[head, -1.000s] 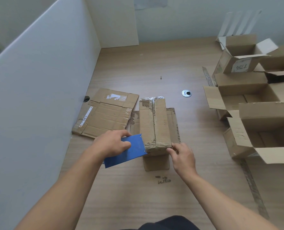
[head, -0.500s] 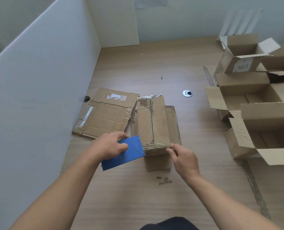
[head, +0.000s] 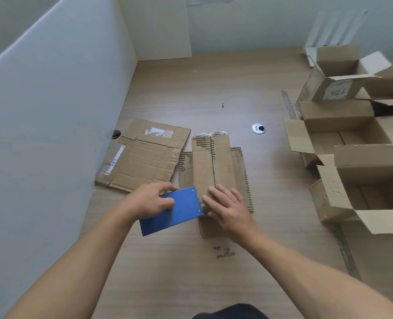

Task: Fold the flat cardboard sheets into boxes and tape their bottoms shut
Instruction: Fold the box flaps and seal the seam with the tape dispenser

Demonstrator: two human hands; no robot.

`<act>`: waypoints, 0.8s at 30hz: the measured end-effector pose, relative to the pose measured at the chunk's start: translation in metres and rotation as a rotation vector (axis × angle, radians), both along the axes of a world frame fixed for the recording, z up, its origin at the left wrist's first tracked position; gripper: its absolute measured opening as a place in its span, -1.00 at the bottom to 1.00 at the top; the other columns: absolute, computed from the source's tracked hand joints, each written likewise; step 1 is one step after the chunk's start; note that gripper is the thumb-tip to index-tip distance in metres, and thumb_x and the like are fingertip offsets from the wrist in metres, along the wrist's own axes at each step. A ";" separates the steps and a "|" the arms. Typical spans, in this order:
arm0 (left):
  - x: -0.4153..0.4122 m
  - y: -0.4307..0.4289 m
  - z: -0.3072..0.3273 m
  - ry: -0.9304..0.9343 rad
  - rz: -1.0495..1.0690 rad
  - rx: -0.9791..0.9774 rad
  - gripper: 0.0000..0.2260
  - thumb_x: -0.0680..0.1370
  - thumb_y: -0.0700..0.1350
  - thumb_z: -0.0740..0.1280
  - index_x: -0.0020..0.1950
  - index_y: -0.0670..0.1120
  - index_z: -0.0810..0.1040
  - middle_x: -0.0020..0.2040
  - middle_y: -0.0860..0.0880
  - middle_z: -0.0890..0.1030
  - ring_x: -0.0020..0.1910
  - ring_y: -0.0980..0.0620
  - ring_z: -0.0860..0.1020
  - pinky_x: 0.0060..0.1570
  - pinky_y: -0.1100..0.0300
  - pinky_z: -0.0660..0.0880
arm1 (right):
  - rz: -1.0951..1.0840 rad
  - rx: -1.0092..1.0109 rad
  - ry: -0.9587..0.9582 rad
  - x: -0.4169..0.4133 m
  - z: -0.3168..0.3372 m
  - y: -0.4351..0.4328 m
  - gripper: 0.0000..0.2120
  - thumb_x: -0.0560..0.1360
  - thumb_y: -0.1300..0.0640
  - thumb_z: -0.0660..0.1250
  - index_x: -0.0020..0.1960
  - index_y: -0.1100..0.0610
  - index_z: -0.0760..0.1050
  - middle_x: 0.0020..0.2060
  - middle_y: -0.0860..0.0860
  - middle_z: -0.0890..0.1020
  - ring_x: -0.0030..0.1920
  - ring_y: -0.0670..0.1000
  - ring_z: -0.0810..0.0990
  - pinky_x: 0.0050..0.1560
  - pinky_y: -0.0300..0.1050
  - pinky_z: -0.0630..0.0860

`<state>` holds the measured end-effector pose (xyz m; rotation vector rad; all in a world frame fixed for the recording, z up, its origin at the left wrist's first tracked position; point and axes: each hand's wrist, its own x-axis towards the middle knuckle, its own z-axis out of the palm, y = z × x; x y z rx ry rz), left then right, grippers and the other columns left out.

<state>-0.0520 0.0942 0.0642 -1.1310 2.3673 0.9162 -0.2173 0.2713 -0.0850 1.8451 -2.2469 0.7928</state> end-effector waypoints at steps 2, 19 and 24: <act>0.002 -0.002 -0.003 0.026 0.013 0.032 -0.64 0.47 0.00 0.30 0.26 0.25 0.53 0.13 0.11 0.55 0.04 0.06 0.49 -0.17 0.20 0.38 | -0.015 -0.011 0.006 0.000 -0.003 0.002 -0.64 0.55 -0.06 0.22 0.32 -0.06 0.47 0.35 0.02 0.53 0.39 0.07 0.41 0.40 0.03 0.19; 0.026 -0.038 -0.001 0.017 -0.035 0.135 -0.51 0.23 0.18 0.26 0.16 0.36 0.54 0.09 0.23 0.62 0.07 0.13 0.56 0.16 0.03 0.49 | -0.049 -0.010 0.057 -0.008 -0.002 -0.008 -0.67 0.57 -0.03 0.22 0.31 -0.18 0.54 0.24 -0.04 0.58 0.27 0.03 0.49 0.26 0.00 0.28; 0.041 -0.048 0.002 -0.005 -0.012 0.171 -0.49 0.21 0.17 0.28 0.17 0.33 0.56 0.05 0.24 0.65 -0.01 0.26 0.58 0.01 0.21 0.47 | -0.066 -0.015 0.052 -0.004 0.001 -0.010 -0.66 0.58 -0.04 0.17 0.28 -0.17 0.57 0.23 -0.02 0.61 0.27 0.02 0.46 0.28 0.00 0.27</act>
